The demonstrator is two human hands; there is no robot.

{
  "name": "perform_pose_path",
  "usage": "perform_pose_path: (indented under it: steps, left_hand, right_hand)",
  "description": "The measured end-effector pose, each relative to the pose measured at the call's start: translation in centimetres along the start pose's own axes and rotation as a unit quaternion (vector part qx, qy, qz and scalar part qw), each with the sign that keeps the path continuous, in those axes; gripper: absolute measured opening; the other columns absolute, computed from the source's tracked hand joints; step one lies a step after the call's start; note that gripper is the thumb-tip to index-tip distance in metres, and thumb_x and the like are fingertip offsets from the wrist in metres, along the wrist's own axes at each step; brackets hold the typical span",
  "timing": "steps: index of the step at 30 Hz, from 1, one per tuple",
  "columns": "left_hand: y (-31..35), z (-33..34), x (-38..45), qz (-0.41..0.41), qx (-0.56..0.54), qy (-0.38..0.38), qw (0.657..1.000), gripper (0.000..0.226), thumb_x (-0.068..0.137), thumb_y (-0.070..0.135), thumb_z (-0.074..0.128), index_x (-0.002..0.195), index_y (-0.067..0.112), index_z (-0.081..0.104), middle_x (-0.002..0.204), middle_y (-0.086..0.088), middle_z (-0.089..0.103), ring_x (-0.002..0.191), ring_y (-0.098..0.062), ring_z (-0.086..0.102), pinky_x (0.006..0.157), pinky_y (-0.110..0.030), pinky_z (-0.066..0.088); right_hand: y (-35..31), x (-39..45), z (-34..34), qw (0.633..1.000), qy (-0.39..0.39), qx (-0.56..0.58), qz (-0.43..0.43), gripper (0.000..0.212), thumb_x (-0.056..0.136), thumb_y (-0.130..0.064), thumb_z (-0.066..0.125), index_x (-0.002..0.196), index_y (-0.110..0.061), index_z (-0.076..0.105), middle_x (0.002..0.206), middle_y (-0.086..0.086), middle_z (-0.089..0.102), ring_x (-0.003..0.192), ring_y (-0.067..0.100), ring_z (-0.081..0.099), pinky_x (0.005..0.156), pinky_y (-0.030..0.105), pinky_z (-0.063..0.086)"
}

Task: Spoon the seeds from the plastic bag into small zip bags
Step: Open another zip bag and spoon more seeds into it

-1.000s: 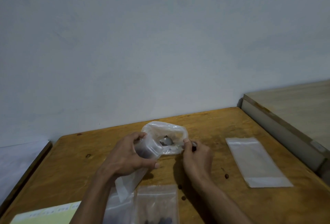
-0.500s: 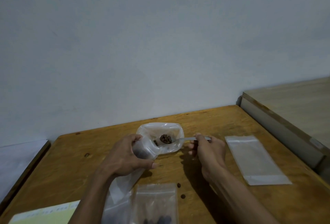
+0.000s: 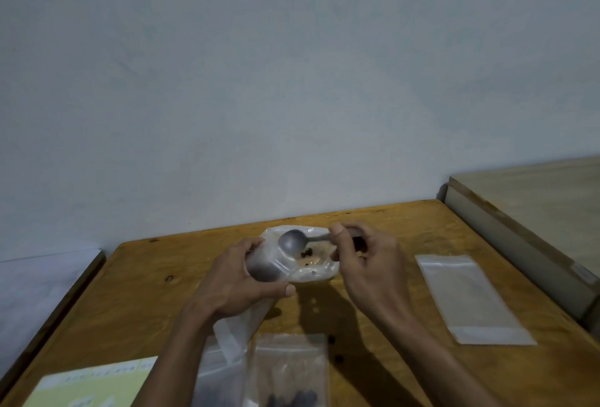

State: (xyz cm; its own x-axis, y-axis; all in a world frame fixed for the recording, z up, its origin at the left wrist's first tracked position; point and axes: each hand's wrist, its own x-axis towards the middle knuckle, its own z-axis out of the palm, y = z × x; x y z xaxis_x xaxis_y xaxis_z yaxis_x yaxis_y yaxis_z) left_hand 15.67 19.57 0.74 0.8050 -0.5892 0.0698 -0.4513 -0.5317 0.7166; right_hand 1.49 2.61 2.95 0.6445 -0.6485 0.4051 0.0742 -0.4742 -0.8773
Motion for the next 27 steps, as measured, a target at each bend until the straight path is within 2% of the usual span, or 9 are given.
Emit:
perform_pose_path:
  steps: [5, 9, 12, 14, 17, 20, 22, 25, 27]
  left_hand:
    - [-0.3, -1.1, -0.7, 0.002, -0.067, 0.08, 0.995, 0.112, 0.043, 0.064, 0.092, 0.139, 0.026, 0.047, 0.128, 0.008, 0.058, 0.112, -0.012, 0.058, 0.087, -0.027, 0.052]
    - [0.0, -2.3, -1.3, 0.037, -0.175, 0.134, 0.975, 0.12, 0.038, 0.077, 0.086, 0.138, 0.027, 0.043, 0.134, 0.005, 0.057, 0.123, -0.016, 0.058, 0.098, -0.041, 0.056]
    - [0.6, -2.7, -1.8, 0.068, -0.209, 0.156, 0.963, 0.113, 0.041, 0.073, 0.087, 0.136, 0.03, 0.043, 0.134, 0.008, 0.055, 0.125, -0.013, 0.056, 0.097, -0.035, 0.055]
    - [1.2, -2.6, -2.0, 0.078, -0.206, 0.164, 0.962, 0.111, 0.04, 0.073, 0.087, 0.134, 0.034, 0.043, 0.134, 0.012, 0.055, 0.126, -0.008, 0.055, 0.096, -0.029, 0.054]
    - [2.7, -2.1, -2.2, 0.088, -0.186, 0.177, 0.962, 0.108, 0.041, 0.069, 0.088, 0.133, 0.033, 0.044, 0.131, 0.014, 0.056, 0.121, -0.005, 0.056, 0.088, -0.022, 0.055]
    - [4.4, -1.6, -2.3, 0.102, -0.18, 0.172, 0.963, 0.111, 0.042, 0.064, 0.091, 0.134, 0.027, 0.042, 0.131, 0.005, 0.056, 0.116, -0.009, 0.058, 0.077, -0.019, 0.059]
    - [5.1, -1.9, -2.4, 0.101, -0.196, 0.174, 0.96, 0.109, 0.042, 0.059, 0.091, 0.134, 0.025, 0.043, 0.129, 0.004, 0.057, 0.113, -0.008, 0.06, 0.075, -0.02, 0.06]
    - [5.3, -2.6, -2.6, 0.101, -0.25, 0.189, 0.944, 0.075, 0.06, 0.047, 0.089, 0.121, 0.019, 0.058, 0.111, 0.007, 0.069, 0.103, -0.012, 0.069, 0.082, -0.028, 0.059]
    - [5.4, -3.2, -2.7, 0.101, -0.303, 0.176, 0.931, 0.041, 0.074, 0.035, 0.078, 0.107, 0.013, 0.067, 0.097, 0.003, 0.074, 0.095, -0.016, 0.072, 0.081, -0.027, 0.06]
  right_hand:
    - [3.2, 0.2, 0.2, 0.996, 0.033, -0.084, -0.005, 0.019, 0.099, -0.03, 0.058, 0.103, -0.021, 0.074, 0.081, -0.013, 0.069, 0.075, -0.001, 0.063, 0.064, 0.019, 0.055]
    - [4.8, 0.1, 0.9, 0.995, -0.007, -0.081, 0.064, 0.023, 0.096, -0.031, 0.063, 0.114, -0.02, 0.072, 0.085, -0.021, 0.064, 0.081, -0.005, 0.062, 0.058, 0.006, 0.043]
    - [5.1, 0.2, 1.0, 0.984, -0.022, -0.132, 0.118, 0.038, 0.092, -0.039, 0.066, 0.125, -0.02, 0.065, 0.119, -0.002, 0.065, 0.106, 0.008, 0.055, 0.083, 0.022, 0.046]
    - [3.8, 0.1, 1.1, 0.983, 0.001, -0.173, 0.06, 0.036, 0.09, -0.043, 0.068, 0.121, -0.024, 0.067, 0.121, -0.006, 0.058, 0.115, 0.008, 0.047, 0.094, 0.029, 0.038]
    - [-0.5, -0.1, 1.2, 0.995, -0.031, -0.066, -0.064, 0.027, 0.086, -0.049, 0.071, 0.103, -0.028, 0.075, 0.108, -0.014, 0.065, 0.107, 0.003, 0.058, 0.087, 0.025, 0.048]
    - [-4.1, 0.6, 1.9, 0.987, -0.138, -0.01, -0.077, 0.032, 0.082, -0.052, 0.072, 0.1, -0.026, 0.079, 0.108, -0.013, 0.069, 0.102, 0.002, 0.062, 0.079, 0.027, 0.057]
    - [-5.0, 1.5, 2.2, 0.987, -0.131, -0.043, -0.086, 0.028, 0.087, -0.047, 0.07, 0.097, -0.022, 0.08, 0.106, -0.01, 0.071, 0.097, 0.001, 0.062, 0.076, 0.026, 0.056]
    - [-5.1, 3.0, 1.2, 0.99, -0.074, -0.061, -0.106, 0.022, 0.091, -0.039, 0.069, 0.096, -0.021, 0.08, 0.097, -0.011, 0.073, 0.086, -0.003, 0.063, 0.072, 0.017, 0.052]
    - [-4.9, 3.6, 0.2, 0.989, -0.103, -0.041, -0.096, 0.022, 0.092, -0.038, 0.068, 0.098, -0.021, 0.08, 0.095, -0.012, 0.075, 0.088, -0.002, 0.065, 0.075, 0.022, 0.054]
